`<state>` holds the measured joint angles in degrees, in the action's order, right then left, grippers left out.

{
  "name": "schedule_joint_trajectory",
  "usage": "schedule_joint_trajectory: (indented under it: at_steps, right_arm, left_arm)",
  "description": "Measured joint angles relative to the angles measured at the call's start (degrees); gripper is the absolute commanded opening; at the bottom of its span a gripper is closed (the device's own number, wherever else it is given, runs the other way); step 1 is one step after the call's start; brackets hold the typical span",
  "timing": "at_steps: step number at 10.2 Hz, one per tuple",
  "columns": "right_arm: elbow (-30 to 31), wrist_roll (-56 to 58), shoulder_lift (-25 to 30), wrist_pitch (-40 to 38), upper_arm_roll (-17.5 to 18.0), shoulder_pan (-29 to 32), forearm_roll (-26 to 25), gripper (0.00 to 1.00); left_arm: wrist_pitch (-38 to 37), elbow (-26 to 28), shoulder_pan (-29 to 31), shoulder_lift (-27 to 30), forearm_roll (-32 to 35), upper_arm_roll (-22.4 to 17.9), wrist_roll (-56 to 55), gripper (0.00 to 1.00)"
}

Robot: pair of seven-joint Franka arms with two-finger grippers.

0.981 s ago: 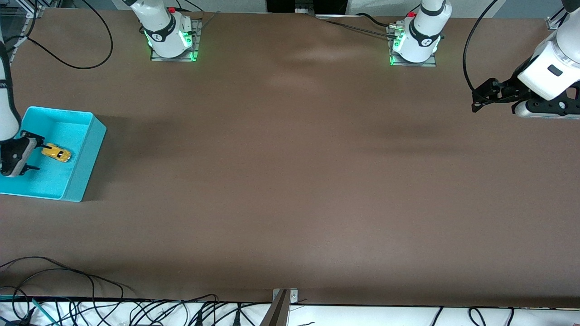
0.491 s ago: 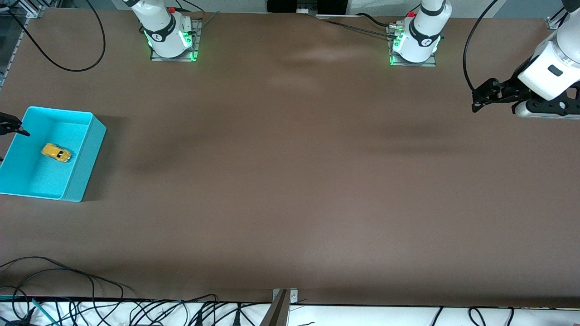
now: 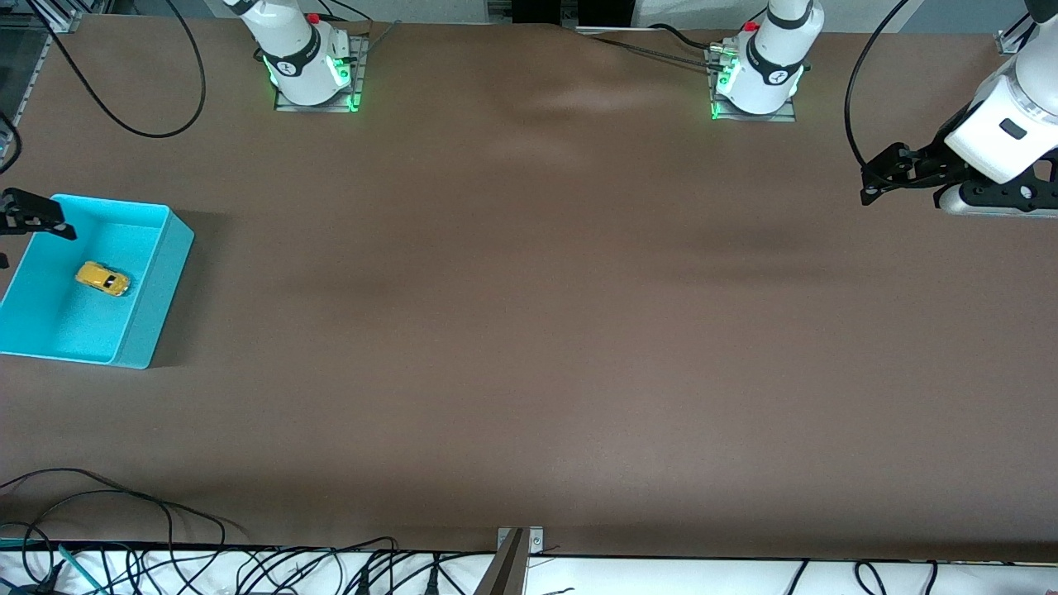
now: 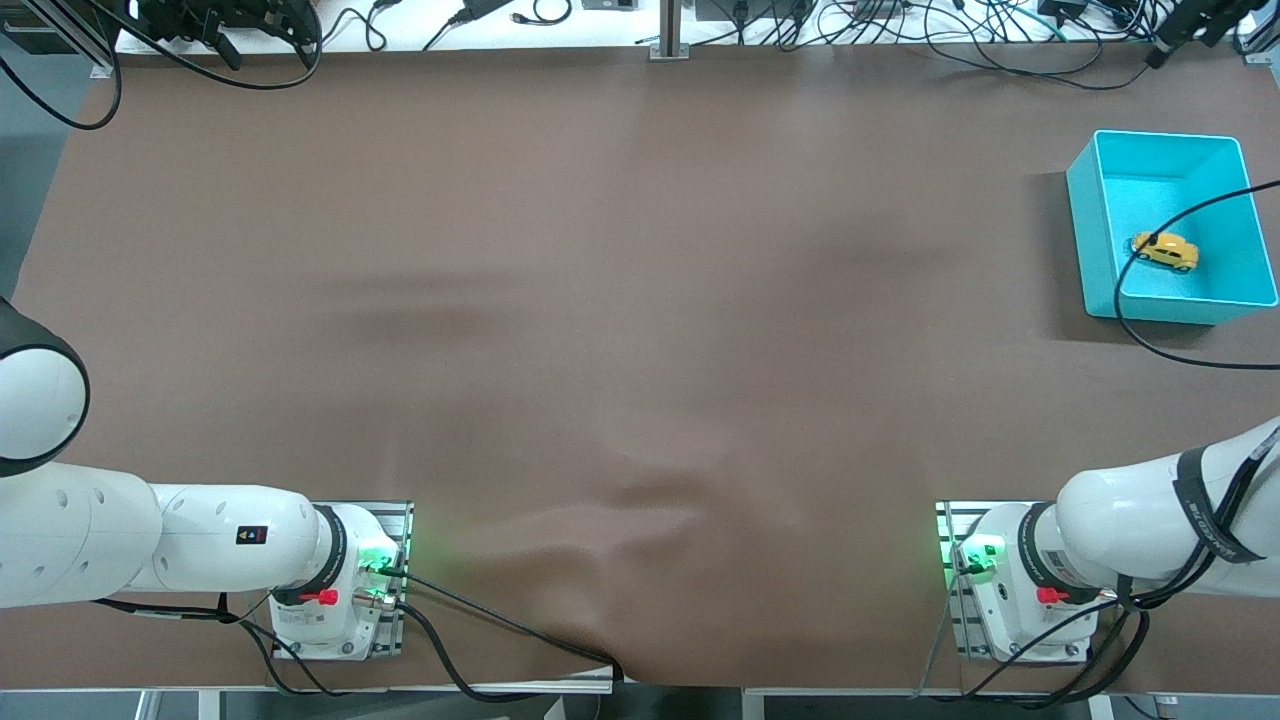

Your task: Wind up and store yellow beetle car

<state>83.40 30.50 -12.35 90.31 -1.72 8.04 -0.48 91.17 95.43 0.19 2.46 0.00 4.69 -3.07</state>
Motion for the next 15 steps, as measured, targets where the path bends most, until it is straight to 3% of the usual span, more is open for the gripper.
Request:
schedule_joint_trajectory:
  at_steps: [4, 8, 15]
  right_arm:
    - [0.9, -14.5, 1.4, -2.3, 4.2, -0.5, -0.3, 1.0]
    - [7.0, -18.9, 6.6, -0.1, 4.5, -0.5, -0.5, 1.0]
    - [8.0, -27.7, 8.4, -1.2, 5.7, -4.9, -0.5, 1.0]
  left_arm:
    - [0.0, 0.0, 0.0, 0.0, 0.0, 0.0, 0.0, 1.0]
    - [0.0, 0.0, 0.0, 0.0, 0.0, 0.0, 0.0, 1.0]
    - [0.0, 0.0, 0.0, 0.0, 0.0, 0.0, 0.0, 1.0]
